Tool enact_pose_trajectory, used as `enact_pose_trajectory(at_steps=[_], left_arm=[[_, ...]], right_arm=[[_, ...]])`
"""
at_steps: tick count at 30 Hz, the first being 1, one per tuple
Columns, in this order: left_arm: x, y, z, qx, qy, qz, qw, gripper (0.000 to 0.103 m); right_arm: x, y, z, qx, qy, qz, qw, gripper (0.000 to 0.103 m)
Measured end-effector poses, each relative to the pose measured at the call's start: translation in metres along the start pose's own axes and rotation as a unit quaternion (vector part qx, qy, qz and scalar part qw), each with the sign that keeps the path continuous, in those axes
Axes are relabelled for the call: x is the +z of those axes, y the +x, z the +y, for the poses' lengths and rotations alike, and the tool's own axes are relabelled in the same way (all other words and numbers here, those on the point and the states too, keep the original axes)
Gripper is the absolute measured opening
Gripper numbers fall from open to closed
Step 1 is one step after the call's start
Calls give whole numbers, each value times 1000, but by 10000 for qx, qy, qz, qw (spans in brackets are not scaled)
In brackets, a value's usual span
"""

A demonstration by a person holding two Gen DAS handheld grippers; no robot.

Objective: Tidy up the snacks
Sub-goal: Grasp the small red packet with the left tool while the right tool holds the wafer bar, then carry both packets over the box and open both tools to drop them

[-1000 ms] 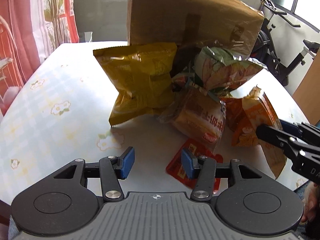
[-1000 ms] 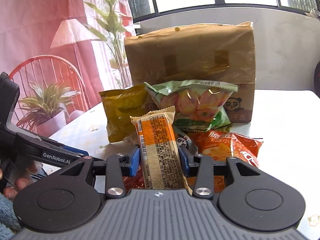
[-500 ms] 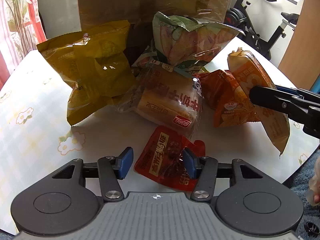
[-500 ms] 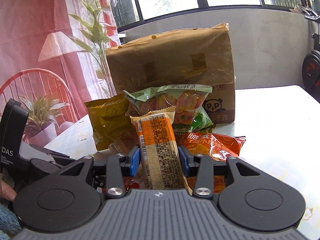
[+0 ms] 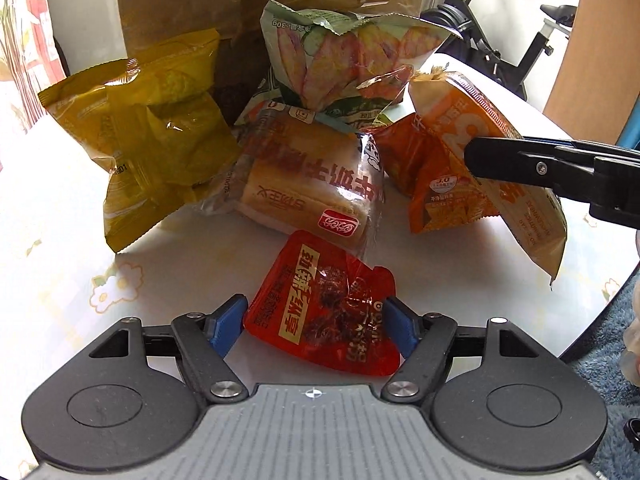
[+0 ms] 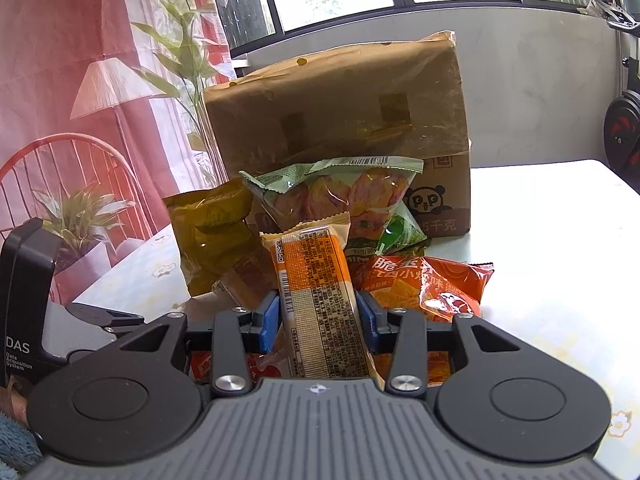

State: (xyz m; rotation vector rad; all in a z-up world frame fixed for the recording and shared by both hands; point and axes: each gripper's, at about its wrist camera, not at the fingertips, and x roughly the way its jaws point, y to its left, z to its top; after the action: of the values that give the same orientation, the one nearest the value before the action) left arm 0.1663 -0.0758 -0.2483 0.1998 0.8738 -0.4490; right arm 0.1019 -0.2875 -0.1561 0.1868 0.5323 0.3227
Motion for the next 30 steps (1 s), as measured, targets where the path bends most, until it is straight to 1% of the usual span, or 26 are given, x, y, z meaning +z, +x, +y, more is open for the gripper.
enact_pose_trajectory(at_steps=[2,8,10,12,13,14,15,16,17,18,20,23,26,30], left_arm=[[0,-2,1,77,8,-30,10000,70],[0,-4,3,102,-37,-44,9999,66],[0,-5,4,148,-51,-52,9999,62],[-1,-7,8,162,-131,-74,9998,50],[0,-9,11,109,-190,-78,9997,45],[0,-11,12,31,-240,-82,9997,34],[0,-12,14,-90,-297,-76,9995,27],[-1,-13,14,-121,-321,-94,9994,25],[-1,-15,13,-89,-296,-122,9994,20],[-1,-17,13,-60,-286,-155,9995,13],[-1,-21,13,14,-299,-203,9993,13],[0,-27,17,28,-394,-207,9990,13],[2,-36,20,108,-432,-320,9985,13],[6,-53,22,5,-365,-546,9978,13]], right_arm=[[0,1,0,0,-5,14,10000,43],[0,3,0,5,-17,61,10000,43],[0,3,1,7,-15,73,10000,43],[0,4,1,7,-17,74,10000,43],[0,4,1,8,-16,75,10000,43],[0,4,1,9,-13,74,10000,43],[0,4,1,9,-14,75,10000,43],[0,4,1,11,-14,75,10000,43],[0,4,1,10,-14,75,10000,43],[0,4,1,8,-12,75,10000,43],[0,4,1,12,-9,74,10000,43],[-1,4,1,14,-4,68,10000,43],[-1,3,1,5,15,55,10000,43],[-2,3,1,15,24,48,10000,43]])
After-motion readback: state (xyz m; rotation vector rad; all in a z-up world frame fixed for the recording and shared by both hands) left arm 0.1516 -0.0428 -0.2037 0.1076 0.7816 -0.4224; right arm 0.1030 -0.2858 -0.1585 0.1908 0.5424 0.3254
